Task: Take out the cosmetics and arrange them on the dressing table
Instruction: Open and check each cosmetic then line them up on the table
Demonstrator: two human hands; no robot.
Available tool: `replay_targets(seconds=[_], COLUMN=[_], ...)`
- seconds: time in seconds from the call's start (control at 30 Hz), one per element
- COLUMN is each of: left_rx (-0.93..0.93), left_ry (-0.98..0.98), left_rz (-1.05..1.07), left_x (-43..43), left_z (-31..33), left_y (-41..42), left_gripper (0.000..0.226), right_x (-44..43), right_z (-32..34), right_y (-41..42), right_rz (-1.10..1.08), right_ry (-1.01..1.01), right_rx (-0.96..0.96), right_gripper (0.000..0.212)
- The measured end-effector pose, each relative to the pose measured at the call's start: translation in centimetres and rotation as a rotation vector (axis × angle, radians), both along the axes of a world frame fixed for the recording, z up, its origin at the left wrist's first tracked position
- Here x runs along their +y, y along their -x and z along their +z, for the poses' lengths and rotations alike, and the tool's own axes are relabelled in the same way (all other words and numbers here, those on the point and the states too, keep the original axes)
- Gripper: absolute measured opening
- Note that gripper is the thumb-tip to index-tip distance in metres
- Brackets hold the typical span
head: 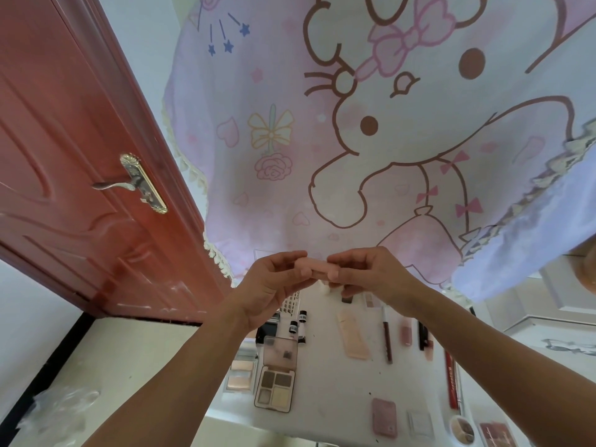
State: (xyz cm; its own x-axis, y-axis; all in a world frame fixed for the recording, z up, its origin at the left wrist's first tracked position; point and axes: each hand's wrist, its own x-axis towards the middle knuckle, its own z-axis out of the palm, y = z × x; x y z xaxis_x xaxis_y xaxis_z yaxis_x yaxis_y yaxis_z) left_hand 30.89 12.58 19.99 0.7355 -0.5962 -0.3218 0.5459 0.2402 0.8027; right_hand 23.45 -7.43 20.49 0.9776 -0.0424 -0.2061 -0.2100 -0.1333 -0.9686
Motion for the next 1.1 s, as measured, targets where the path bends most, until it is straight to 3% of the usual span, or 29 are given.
replay_targets(seconds=[0.13,0.27,0.4,0.57,0.67,0.83,1.0,1.1], left_rx=[-0.028,-0.048,-0.070,-0.115,-0.083,-0.023,0.039,0.156], left_ry=[-0.020,-0.014,-0.019,-0.020,-0.062,-0.159,-0.252,-0.292], left_rz=[0.008,0.014,-0.005,-0.101,-0.102,-0.099,-0.085,-0.003], left_x=[0.2,0.2,0.2,0.2,0.2,0.8,1.0,1.5], left_z=[-0.2,-0.2,-0.4,-0.9,-1.7,-4.4,-8.5,-12.0], left_y=[0.0,0.0,0.0,0.2,0.5,1.4,3.8,6.0], left_gripper=[0.047,0.050,0.053,0.053,0.057,0.049,0.059,0.053], right_x=[0.1,0.1,0.0,-0.5,-0.5,-1.5,-1.2,-0.5], right_z=[0.0,0.2,0.2,-0.1,-0.7,-3.0,-6.7,-10.5], right_y=[-0.2,-0.2,-0.1,-0.2,-0.1,0.0,1.2,2.1], right_rz=[0.027,0.035,0.026,-0.008,-0.064,-0.118,-0.170,-0.176], right_ry=[0.115,0.124,0.096,0.054,0.161,0.343,0.222,0.185], right_rx=[-0.029,-0.069,-0.072,-0.062,-0.074,-0.110,0.036,0.159], right_gripper=[0.039,0.037,0.049,0.037,0.027,0.030,0.020,0.017])
